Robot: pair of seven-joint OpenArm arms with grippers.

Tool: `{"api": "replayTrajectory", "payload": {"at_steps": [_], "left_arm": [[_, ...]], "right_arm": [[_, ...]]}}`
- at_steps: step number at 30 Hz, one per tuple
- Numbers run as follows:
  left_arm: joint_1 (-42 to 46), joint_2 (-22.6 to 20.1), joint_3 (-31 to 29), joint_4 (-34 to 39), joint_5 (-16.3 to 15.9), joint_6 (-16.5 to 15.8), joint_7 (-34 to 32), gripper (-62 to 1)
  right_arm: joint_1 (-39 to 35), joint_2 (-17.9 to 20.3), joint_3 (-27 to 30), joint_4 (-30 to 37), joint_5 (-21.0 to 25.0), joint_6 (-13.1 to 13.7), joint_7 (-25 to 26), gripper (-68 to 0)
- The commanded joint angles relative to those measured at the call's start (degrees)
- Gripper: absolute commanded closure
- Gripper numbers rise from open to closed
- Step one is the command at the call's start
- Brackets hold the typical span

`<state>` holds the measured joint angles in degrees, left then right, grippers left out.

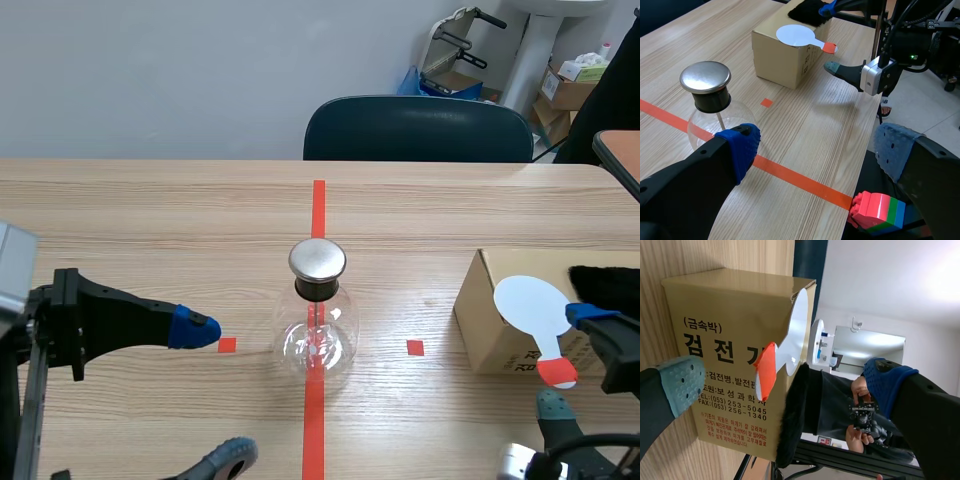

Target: Do the electroscope experiment

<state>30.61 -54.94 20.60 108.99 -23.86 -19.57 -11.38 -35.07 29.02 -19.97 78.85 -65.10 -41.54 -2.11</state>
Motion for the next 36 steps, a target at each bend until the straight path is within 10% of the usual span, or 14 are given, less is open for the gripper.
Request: {"api": "replayTrajectory", "payload": {"at_steps": [1,9,32,36], "left_arm": [[0.0,-0.2,-0.3,0.4,-0.3,-0.1,-0.8,-49.1],[0.0,-0.2,-0.3,0.4,-0.3,-0.1,-0.8,-49.1],[0.0,-0.2,-0.3,0.4,-0.3,-0.1,0.7,-49.1],[0.0,-0.2,-0.3,0.4,-0.3,-0.1,0.7,-49.1]], "right_arm": [[0.7,-0.2,0.4,0.6,0.1,-3.0,-0.5,-67.9],[0.7,-0.1,0.4,0.3,-0.1,-2.6,0.0,-67.2],[0.7,-0.1,0.4,0.3,-0.1,-2.6,1.2,-0.6],[0.7,-0.1,0.4,0.3,-0.3,0.7,1.2,-0.9]]}}
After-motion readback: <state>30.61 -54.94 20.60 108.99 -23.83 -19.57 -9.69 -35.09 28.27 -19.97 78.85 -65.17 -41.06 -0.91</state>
